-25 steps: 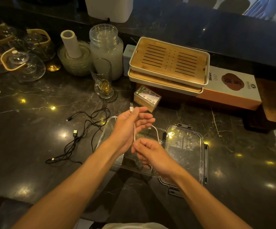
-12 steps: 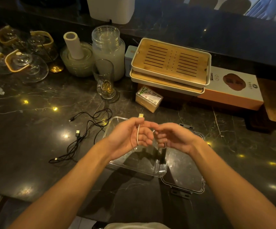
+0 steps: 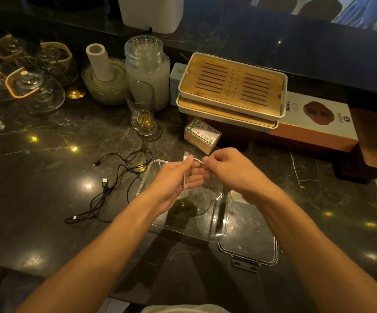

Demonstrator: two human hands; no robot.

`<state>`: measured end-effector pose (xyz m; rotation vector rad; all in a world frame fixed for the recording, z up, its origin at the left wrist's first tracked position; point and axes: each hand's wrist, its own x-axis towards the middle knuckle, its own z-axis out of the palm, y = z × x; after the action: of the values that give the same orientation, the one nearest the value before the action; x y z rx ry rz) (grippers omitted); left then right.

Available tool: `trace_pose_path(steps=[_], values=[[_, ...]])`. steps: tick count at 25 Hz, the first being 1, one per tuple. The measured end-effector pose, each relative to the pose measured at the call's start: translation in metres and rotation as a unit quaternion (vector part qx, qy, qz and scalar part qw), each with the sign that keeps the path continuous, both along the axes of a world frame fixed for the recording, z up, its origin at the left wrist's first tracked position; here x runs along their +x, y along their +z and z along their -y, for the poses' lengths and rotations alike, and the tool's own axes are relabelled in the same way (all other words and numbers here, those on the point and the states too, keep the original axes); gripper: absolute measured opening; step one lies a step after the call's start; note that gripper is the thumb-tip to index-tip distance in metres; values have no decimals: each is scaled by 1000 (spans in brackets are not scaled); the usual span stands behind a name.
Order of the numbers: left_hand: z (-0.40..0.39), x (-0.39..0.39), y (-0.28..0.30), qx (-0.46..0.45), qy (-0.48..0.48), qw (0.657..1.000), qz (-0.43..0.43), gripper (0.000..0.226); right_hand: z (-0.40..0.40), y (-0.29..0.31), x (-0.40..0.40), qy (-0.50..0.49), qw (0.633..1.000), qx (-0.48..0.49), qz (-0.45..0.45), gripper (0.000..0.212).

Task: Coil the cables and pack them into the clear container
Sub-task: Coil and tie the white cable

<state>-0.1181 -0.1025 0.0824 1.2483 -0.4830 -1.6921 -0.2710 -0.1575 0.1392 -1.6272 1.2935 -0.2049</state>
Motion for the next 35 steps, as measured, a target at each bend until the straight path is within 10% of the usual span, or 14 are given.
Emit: trace_pose_path(steps=[7, 18, 25, 35], values=[[15, 1, 17, -11, 95, 984, -151, 32, -53, -49, -8, 2, 977, 164, 139, 43], [-4, 0, 11, -12, -202, 976, 75, 37, 31, -29, -33, -92, 955, 251, 129, 33], [7, -13, 6, -30, 10, 997, 65, 36, -15, -11, -9, -16, 989, 84, 117, 36], [15, -27, 7, -6, 133, 981, -141, 26, -54, -46, -16, -145, 955, 174, 190, 35]])
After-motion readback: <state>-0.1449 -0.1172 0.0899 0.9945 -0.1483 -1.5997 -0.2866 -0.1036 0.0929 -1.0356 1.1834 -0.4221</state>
